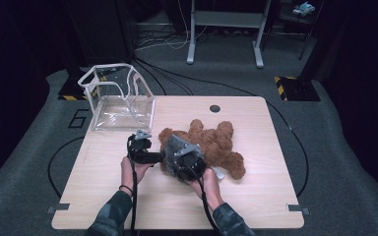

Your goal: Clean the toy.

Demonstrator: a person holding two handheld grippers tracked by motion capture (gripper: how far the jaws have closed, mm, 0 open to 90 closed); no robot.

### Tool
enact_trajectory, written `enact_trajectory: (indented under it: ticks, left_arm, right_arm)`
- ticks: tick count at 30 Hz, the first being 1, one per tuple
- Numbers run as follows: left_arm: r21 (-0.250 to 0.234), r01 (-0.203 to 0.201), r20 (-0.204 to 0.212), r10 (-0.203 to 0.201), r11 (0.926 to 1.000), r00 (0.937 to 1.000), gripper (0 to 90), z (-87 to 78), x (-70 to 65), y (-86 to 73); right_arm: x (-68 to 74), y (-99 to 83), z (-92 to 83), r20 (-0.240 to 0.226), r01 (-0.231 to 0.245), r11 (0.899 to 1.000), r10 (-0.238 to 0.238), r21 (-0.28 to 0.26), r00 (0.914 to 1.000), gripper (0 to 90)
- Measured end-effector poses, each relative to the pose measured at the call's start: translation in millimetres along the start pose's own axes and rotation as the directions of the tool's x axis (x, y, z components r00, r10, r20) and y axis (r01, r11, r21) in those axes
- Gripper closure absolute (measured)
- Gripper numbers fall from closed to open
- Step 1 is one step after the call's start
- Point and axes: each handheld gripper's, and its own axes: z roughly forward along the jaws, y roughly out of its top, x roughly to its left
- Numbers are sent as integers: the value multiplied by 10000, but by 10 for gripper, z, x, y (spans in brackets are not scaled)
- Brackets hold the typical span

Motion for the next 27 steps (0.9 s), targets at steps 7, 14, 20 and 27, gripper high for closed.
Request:
enact_trajectory:
  ticks: [7,14,20,27]
  left_arm:
    - [9,-19,-78,19,10000,10000,183,-5,13,-32]
    - [-164,-80,-163,77,9998,9998,183,-40,-37,-34]
    - [-285,-98,-106,95,9995,9999,182,-76,-93,-11]
    - [-446,-162,-33,161,9989,9999,176,-132,-210,24]
  right_arm:
    - [24,-159,210,-620,-3,9940,71,1092,9981,687]
    - [-136,-280,-290,-431,-268,9992,280,282,9987,687]
    - [-390,-390,-759,273,-899,9941,916,-601,9954,688]
    - [-758,-563,-1225,1583,-1411,9769,1665,-1603,9733,689]
